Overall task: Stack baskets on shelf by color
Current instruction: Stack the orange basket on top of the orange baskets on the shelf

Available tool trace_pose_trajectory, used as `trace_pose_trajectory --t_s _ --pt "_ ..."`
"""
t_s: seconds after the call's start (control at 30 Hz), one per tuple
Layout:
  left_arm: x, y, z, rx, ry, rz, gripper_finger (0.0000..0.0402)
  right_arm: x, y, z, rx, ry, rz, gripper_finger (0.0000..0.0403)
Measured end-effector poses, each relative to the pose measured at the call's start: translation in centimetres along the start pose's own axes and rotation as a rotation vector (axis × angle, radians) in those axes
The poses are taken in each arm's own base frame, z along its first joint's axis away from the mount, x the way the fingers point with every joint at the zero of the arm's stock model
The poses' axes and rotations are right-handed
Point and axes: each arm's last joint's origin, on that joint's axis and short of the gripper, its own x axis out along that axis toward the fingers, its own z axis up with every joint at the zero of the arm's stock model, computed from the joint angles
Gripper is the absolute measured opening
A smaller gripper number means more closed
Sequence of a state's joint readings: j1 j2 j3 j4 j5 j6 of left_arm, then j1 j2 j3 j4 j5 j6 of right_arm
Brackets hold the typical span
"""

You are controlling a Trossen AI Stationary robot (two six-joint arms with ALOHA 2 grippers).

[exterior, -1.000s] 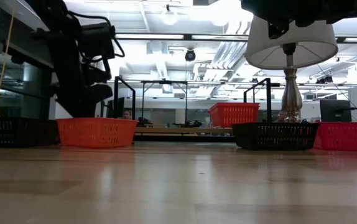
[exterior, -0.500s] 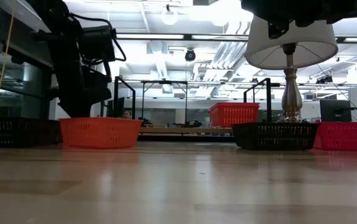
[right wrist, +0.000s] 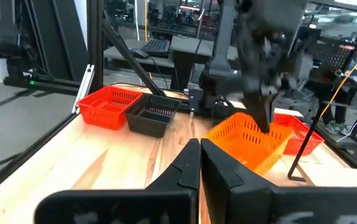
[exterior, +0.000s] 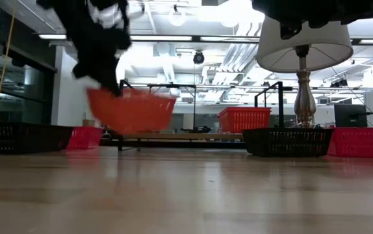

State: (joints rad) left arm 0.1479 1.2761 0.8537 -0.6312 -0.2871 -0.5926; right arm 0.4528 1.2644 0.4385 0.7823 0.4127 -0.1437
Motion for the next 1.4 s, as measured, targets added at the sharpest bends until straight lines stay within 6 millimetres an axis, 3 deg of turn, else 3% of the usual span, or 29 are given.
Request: trace_pose_trajectory --t_s 0.23,0.4,0.53,0.87,1.1,1.23,1.4 --pt "-5.8 -4.4 3.2 0.205 -0.287 -0.015 0.0002 -0.3 0.5 0.7 -0.048 -0.063 0.016 0.0000" --pt "-6.9 -5.3 5.9 0.360 -0.426 0.088 0.0002 -0.8 1.4 1.3 -0.155 -0.122 0.048 0.0000" --pt "-5.5 -5.0 9.2 0.447 -0.453 0.151 0.0001 -1.3 2.2 1.8 -0.232 -0.166 0.107 0.0000" --pt "0.9 -3.3 19.1 0.717 -0.473 0.256 0.0001 -1.5 2.7 1.8 -0.282 -0.182 0.167 0.0000" --pt "2.1 -2.2 25.1 0.934 -0.599 0.228 0.0001 -1.6 2.5 2.1 -0.357 -0.202 0.152 0.0000" --pt "2.2 -1.3 27.0 0.967 -0.614 0.138 0.0001 -2.1 2.0 2.9 -0.366 -0.221 0.092 0.0000" --pt "3.2 -0.6 27.3 0.971 -0.539 0.107 0.0001 -2.5 1.5 3.2 -0.374 -0.189 0.043 0.0000"
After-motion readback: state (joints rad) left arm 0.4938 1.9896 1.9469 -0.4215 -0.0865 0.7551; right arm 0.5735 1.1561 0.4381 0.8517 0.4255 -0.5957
